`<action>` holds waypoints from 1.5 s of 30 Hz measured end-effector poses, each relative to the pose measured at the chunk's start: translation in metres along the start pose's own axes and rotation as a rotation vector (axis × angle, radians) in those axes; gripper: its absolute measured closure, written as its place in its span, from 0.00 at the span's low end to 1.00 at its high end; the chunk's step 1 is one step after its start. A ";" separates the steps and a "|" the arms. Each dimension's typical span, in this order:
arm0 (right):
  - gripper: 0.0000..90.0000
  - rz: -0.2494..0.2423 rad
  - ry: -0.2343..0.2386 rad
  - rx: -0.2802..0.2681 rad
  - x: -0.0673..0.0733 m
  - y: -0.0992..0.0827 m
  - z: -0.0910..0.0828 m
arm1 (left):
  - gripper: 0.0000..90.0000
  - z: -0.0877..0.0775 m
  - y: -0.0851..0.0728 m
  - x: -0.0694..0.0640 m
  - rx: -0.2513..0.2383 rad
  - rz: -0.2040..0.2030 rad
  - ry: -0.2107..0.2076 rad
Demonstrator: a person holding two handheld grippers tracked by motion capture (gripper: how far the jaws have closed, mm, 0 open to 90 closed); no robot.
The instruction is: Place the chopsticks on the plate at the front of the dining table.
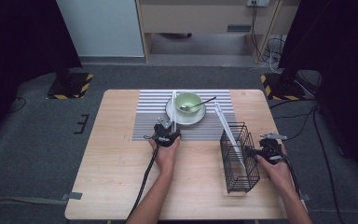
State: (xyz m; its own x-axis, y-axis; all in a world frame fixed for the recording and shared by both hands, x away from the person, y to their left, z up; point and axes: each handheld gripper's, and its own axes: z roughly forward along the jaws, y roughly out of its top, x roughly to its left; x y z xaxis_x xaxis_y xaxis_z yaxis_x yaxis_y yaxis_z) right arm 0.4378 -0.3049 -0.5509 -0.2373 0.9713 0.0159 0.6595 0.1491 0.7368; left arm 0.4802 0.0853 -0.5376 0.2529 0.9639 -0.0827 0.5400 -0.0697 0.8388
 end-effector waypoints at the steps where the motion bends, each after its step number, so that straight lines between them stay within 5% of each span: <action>1: 0.09 0.000 0.000 0.000 0.000 0.000 0.000 | 0.54 0.000 0.000 0.000 0.003 -0.002 -0.001; 20: 0.09 -0.003 0.003 -0.001 0.000 0.000 0.000 | 0.71 0.002 0.001 -0.003 0.015 0.002 0.006; 45: 0.09 -0.005 0.006 -0.001 -0.001 0.000 0.000 | 0.78 0.004 0.001 -0.005 0.006 0.026 0.004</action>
State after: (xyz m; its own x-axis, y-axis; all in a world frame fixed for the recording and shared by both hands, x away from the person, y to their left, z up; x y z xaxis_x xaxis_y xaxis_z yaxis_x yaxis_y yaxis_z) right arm 0.4377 -0.3060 -0.5509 -0.2454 0.9693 0.0162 0.6577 0.1542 0.7373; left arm 0.4827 0.0790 -0.5385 0.2640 0.9627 -0.0585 0.5379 -0.0966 0.8374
